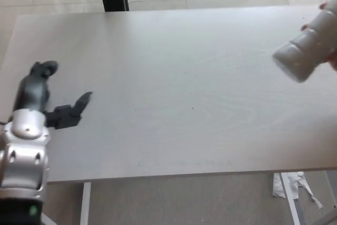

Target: Pick up a bottle and hand it

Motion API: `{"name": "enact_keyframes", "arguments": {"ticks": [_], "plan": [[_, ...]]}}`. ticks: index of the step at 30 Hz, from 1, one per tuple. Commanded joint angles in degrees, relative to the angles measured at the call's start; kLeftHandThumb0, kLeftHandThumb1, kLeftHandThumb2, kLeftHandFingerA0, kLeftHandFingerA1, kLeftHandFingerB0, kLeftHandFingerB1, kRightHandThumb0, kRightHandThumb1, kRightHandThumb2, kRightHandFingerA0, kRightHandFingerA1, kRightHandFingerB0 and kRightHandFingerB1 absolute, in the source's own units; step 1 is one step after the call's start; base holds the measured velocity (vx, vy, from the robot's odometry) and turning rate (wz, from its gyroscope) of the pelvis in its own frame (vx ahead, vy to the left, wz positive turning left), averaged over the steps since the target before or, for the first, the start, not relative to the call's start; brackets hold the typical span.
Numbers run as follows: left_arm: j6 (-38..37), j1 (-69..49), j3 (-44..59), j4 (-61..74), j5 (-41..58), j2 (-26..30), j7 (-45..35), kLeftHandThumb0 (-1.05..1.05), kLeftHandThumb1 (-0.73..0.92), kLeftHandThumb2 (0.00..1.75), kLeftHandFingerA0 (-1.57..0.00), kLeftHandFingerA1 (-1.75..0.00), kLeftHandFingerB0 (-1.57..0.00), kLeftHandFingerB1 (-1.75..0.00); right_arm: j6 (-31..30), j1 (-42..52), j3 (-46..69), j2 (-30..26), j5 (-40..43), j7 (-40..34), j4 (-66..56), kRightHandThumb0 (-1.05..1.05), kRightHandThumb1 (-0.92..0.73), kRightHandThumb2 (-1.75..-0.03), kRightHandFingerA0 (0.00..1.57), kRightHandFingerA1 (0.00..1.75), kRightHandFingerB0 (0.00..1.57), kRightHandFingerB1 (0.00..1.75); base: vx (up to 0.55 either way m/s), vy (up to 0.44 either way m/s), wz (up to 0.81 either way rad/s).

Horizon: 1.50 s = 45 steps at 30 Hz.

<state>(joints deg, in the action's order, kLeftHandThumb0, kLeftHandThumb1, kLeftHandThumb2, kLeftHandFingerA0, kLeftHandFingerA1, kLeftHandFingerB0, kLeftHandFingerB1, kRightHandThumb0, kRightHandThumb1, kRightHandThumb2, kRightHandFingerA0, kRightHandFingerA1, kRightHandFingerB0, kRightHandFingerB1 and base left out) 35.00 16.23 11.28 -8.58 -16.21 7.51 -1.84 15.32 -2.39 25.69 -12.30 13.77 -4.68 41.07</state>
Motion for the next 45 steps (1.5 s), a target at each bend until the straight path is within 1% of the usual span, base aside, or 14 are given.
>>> {"name": "enact_keyframes", "arguments": {"ticks": [1, 2, 3, 6, 7, 9, 10, 19, 20, 21, 22, 26, 29, 45], "plan": [[-21.3, -34.0, 50.3, 0.1, 21.7, 17.0, -10.6, -0.74, 0.63, 0.59, 0.00, -0.83, 0.00, -0.39, 0.0, 3.8, 4.9, -9.1, 0.5, 0.1, 6.7, -1.05, -0.45, -1.17, 1.57, 1.75, 0.36, 1.07, 0.00, 0.000, 0.00], [-21.3, -33.6, 51.2, -2.9, 22.4, 17.7, -9.6, -0.80, 0.47, 0.90, -0.06, -0.71, 0.00, -0.38, 0.4, 4.3, 4.6, -9.2, 0.2, 0.1, 6.7, -1.05, -0.45, -1.18, 1.57, 1.75, 0.32, 1.06, 0.00, 0.000, 0.00], [-21.3, -33.2, 52.9, -6.5, 23.6, 17.4, -7.3, -0.72, 0.66, 0.60, -0.27, -0.88, 0.00, -0.45, 0.7, 4.2, 4.7, -9.2, 0.4, 0.3, 7.5, -1.05, -0.46, -1.17, 1.57, 1.75, 0.32, 1.04, 0.00, 0.000, 0.00], [-21.8, -32.6, 53.5, -9.2, 24.3, 18.0, -6.4, -0.74, 0.67, 0.60, -0.23, -0.88, 0.00, -0.48, 1.0, 3.9, 4.9, -9.3, 0.7, 0.2, 8.8, -1.05, -0.46, -1.17, 1.57, 1.75, 0.33, 1.05, 0.00, 0.000, 0.00], [-22.2, -32.3, 53.6, -10.2, 24.4, 18.4, -6.3, -0.75, 0.52, 0.94, -0.32, -0.76, 0.00, -0.45, 1.5, 4.0, 4.9, -9.2, 0.8, 0.3, 8.9, -1.05, -0.46, -1.17, 1.57, 1.75, 0.34, 1.06, 0.00, 0.000, 0.00], [-21.7, -30.4, 54.7, -12.4, 25.0, 20.2, -5.6, -0.76, 0.52, 0.93, -0.35, -0.77, -0.01, -0.50, 1.5, 4.2, 5.0, -9.1, 1.2, 1.0, 9.4, -1.05, -0.45, -1.17, 1.57, 1.75, 0.36, 1.07, 0.00, 0.000, 0.00], [-20.7, -29.8, 55.0, -11.8, 25.1, 20.3, -5.6, -0.76, 0.68, 0.61, -0.35, -0.85, 0.00, -0.58, 1.6, 4.4, 5.3, -8.9, 1.5, 1.1, 9.0, -1.05, -0.44, -1.17, 1.57, 1.75, 0.38, 1.09, 0.00, 0.000, 0.00], [-21.4, -28.6, 52.0, -18.8, 25.4, 20.8, -11.2, -0.74, 0.61, 0.59, -0.42, -0.73, -0.14, -0.58, 2.1, 3.5, 5.0, -9.8, 0.6, 0.6, 11.0, -1.05, -0.44, -1.17, 1.57, 1.75, 0.38, 1.09, 0.00, 0.000, 0.00], [-22.7, -28.7, 50.1, -20.6, 24.5, 21.0, -12.7, -0.83, 0.52, 0.90, -0.49, -0.71, -0.15, -0.58, 2.7, 4.2, 5.4, -9.9, 0.9, 1.0, 11.3, -1.05, -0.45, -1.17, 1.57, 1.75, 0.37, 1.09, 0.00, 0.000, 0.00], [-23.5, -28.8, 49.8, -22.2, 24.5, 21.2, -13.4, -0.83, 0.52, 0.90, -0.49, -0.71, -0.15, -0.58, 2.7, 4.2, 5.3, -10.0, 0.9, 1.1, 11.6, -1.05, -0.45, -1.17, 1.57, 1.75, 0.37, 1.09, 0.00, 0.000, 0.00], [-23.6, -29.2, 49.4, -22.9, 24.7, 21.1, -14.3, -0.75, 0.62, 0.59, -0.57, -0.67, -0.20, -0.54, 3.4, 4.0, 5.2, -10.1, 0.6, 0.9, 12.3, -1.05, -0.45, -1.18, 1.57, 1.75, 0.37, 1.09, 0.00, 0.000, 0.00], [-24.3, -30.0, 48.7, -23.1, 26.4, 20.7, -18.1, -0.77, 0.61, 0.59, -0.79, -0.61, -0.37, -0.51, 3.9, 3.6, 5.5, -9.9, 0.6, 0.5, 13.8, -1.05, -0.44, -1.17, 1.57, 1.75, 0.40, 1.12, 0.00, 0.000, 0.00], [-24.4, -32.1, 45.7, -21.1, 26.3, 20.1, -21.4, -0.76, 0.63, 0.60, -0.79, -0.56, -0.56, -0.46, 4.1, 3.8, 5.6, -9.9, 0.6, 1.1, 14.0, -1.05, -0.44, -1.17, 1.57, 1.75, 0.39, 1.11, 0.00, 0.000, 0.00], [-24.3, -36.5, 42.0, -19.7, 29.9, 22.2, -22.7, -0.77, 0.64, 0.59, -0.79, -0.60, -0.51, -0.52, 5.7, 4.7, 6.2, -9.7, 1.0, 3.4, 14.0, -1.05, -0.44, -1.17, 1.57, 1.75, 0.37, 1.10, 0.00, 0.000, 0.00]]}}
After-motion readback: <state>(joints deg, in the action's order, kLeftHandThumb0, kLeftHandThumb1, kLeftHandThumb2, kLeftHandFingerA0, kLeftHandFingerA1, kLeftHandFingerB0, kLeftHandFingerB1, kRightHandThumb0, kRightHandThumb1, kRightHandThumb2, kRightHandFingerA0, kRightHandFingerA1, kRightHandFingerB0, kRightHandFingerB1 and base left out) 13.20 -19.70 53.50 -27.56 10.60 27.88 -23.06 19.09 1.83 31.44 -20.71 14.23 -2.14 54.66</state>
